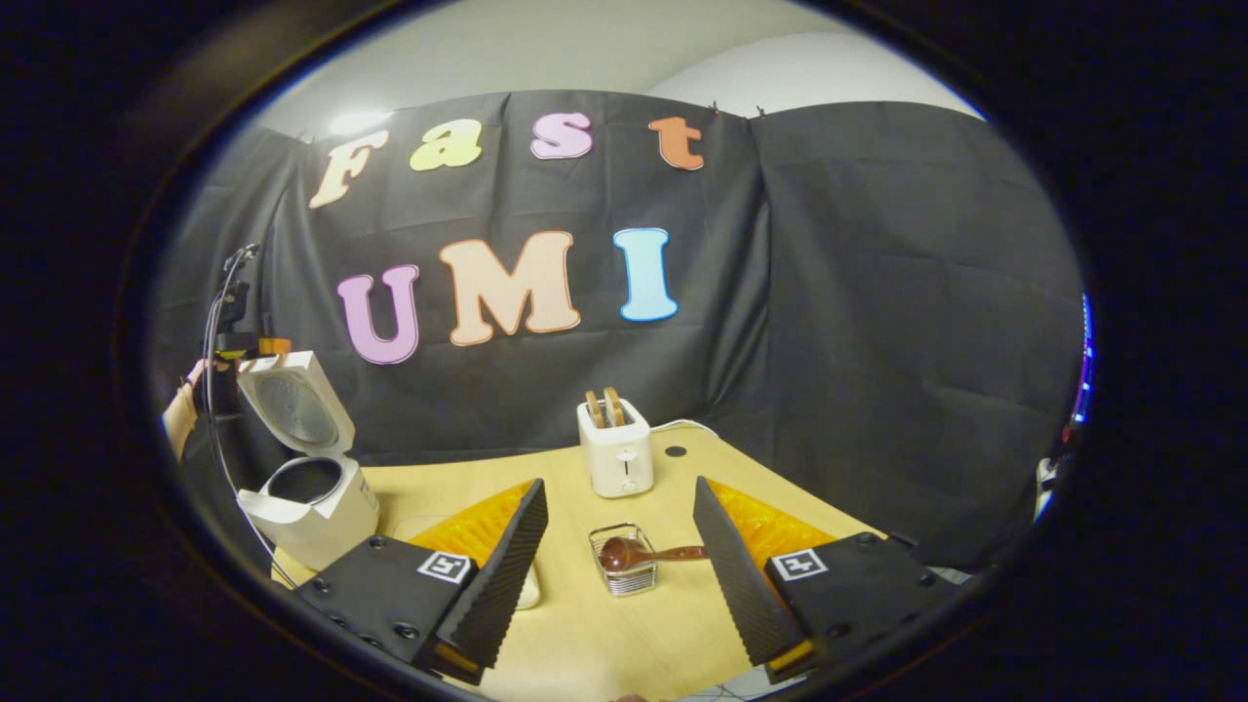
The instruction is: Close the left gripper, press the button to open the rice cooker; take a wooden spoon from the chopstick holder with the right hand, scoop a spoonful of rice and pour it into the rice cooker, then put the wooden spoon back into the chopstick holder.
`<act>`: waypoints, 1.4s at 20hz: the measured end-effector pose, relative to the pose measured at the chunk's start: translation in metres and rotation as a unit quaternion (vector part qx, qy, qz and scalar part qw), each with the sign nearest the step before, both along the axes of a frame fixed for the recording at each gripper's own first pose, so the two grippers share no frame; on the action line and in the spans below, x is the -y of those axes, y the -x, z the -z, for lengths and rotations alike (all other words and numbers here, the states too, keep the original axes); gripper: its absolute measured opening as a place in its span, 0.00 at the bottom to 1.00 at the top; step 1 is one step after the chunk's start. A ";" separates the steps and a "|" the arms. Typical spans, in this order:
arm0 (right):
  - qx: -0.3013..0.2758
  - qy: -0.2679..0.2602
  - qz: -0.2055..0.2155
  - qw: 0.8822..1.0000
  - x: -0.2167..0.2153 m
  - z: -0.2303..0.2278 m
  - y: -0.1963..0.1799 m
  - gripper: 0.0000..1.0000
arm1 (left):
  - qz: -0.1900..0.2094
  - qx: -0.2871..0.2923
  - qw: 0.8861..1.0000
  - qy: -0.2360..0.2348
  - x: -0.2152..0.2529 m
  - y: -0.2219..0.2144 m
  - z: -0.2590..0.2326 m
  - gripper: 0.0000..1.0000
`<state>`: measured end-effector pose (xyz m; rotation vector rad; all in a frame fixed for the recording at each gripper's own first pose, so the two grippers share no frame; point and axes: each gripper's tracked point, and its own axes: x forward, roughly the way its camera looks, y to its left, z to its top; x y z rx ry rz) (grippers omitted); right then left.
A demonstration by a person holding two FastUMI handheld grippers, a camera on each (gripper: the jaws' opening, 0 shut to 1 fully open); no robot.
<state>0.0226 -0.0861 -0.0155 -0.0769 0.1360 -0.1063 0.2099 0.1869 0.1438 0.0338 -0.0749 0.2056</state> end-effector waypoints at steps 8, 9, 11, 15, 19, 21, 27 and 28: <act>0.004 0.001 -0.016 1.000 -0.006 -0.002 -0.006 0.95 | 0.011 -0.015 1.000 0.008 0.019 0.060 0.054 0.88; 0.003 0.002 -0.019 1.000 -0.008 -0.002 -0.007 0.95 | 0.011 -0.012 1.000 0.004 0.022 0.066 0.061 0.88; -0.001 0.004 -0.027 1.000 -0.013 -0.001 -0.009 0.95 | 0.008 -0.005 1.000 0.000 0.024 0.076 0.076 0.87; -0.004 0.015 -0.041 0.999 -0.024 -0.003 -0.011 0.95 | 0.006 -0.003 1.000 0.002 0.029 0.091 0.107 0.88; -0.002 0.014 -0.051 0.999 -0.036 -0.001 -0.013 0.96 | -0.014 -0.014 1.000 0.002 0.030 0.101 0.144 0.88; -0.005 0.014 -0.054 0.998 -0.039 0.000 -0.013 0.95 | -0.007 -0.032 0.999 0.003 0.036 0.102 0.168 0.88; -0.010 0.035 -0.052 0.998 -0.040 0.000 -0.008 0.95 | -0.008 -0.081 0.997 0.017 0.037 0.096 0.229 0.82; -0.011 0.035 -0.052 0.998 -0.041 0.001 -0.006 0.95 | -0.007 -0.066 0.998 0.009 0.038 0.096 0.226 0.83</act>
